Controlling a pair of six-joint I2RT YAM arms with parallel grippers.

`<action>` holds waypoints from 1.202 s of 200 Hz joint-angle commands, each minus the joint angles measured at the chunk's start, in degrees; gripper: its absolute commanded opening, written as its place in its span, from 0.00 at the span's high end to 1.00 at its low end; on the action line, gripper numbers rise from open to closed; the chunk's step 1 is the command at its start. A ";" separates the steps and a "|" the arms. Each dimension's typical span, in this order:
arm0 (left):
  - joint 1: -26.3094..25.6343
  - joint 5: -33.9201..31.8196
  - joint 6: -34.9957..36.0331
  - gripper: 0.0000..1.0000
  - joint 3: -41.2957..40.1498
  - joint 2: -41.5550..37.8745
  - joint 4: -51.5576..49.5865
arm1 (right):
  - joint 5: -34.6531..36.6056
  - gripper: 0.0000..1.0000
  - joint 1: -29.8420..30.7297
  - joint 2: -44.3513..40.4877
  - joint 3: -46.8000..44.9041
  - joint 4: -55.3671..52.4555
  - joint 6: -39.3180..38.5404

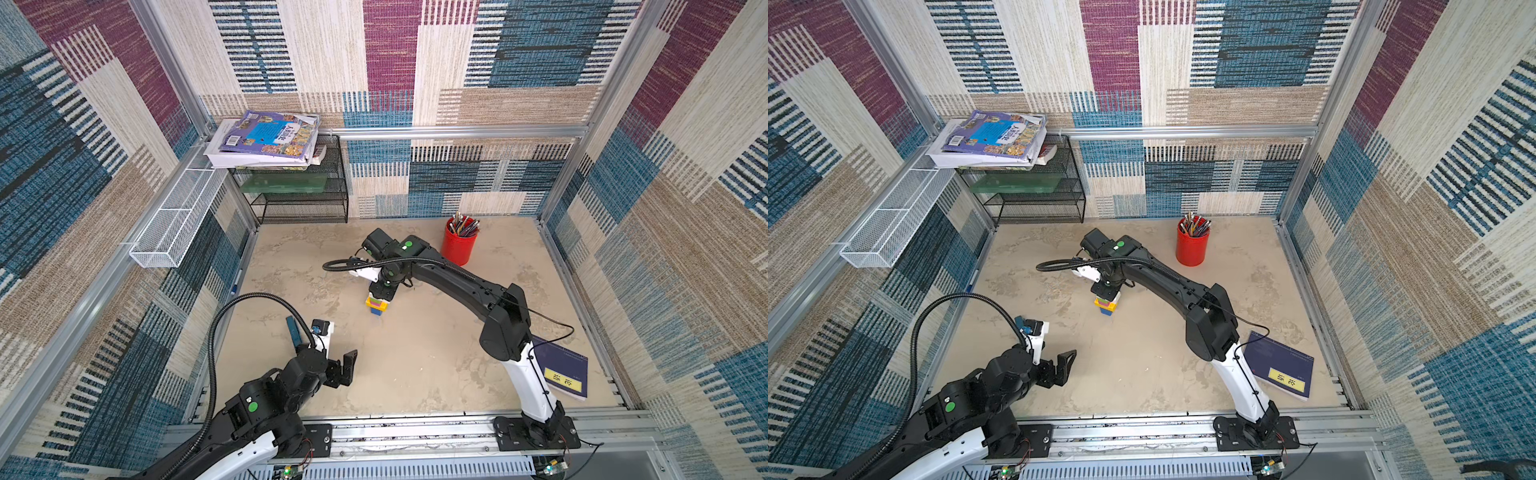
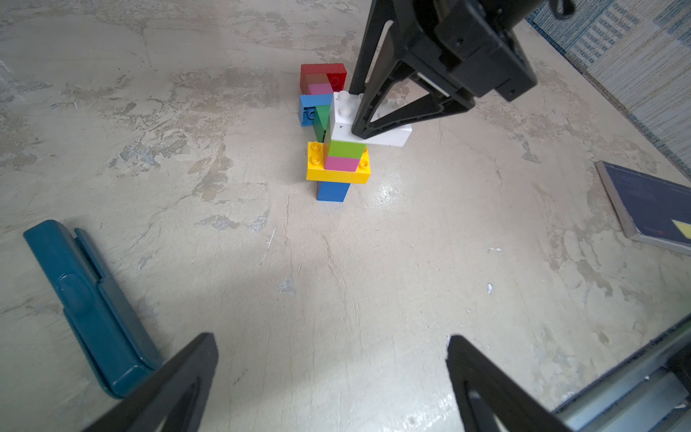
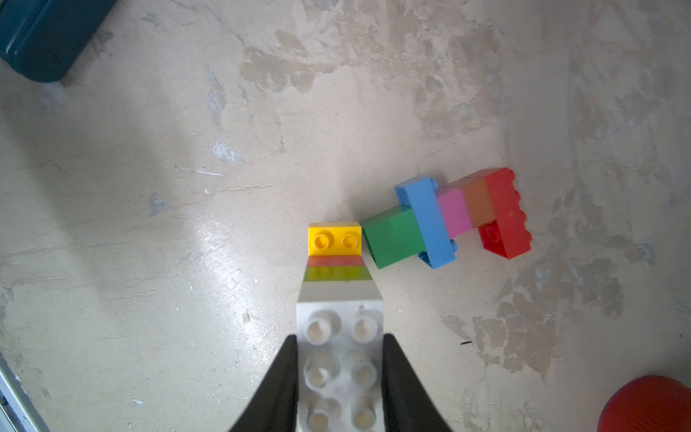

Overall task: Assemble the letter f with lego
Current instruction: Place the lego brick at the center of the board.

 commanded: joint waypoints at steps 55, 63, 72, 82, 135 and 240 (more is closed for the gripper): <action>0.06 -0.63 -0.98 0.01 -0.52 -0.22 1.46 | 1.29 0.82 -1.91 1.81 7.25 -6.61 2.72; 0.04 -0.57 -0.93 0.01 -0.52 -0.22 1.51 | 0.67 0.81 -2.32 1.97 8.13 -6.53 3.09; 0.07 -0.56 -0.88 0.01 -0.48 -0.30 1.47 | 0.49 0.81 -2.62 2.24 9.15 -6.48 3.51; 0.05 -0.63 -0.93 0.01 -0.43 -0.34 1.35 | 0.16 0.81 -3.05 2.41 10.11 -6.41 4.01; 0.07 -0.63 -1.00 0.01 -0.52 -0.66 1.42 | -5.80 0.81 -7.17 1.78 13.20 -4.34 7.89; 0.08 -0.36 -1.28 0.01 -1.14 -0.65 2.50 | -26.45 0.82 -19.97 -12.47 -8.35 11.78 17.08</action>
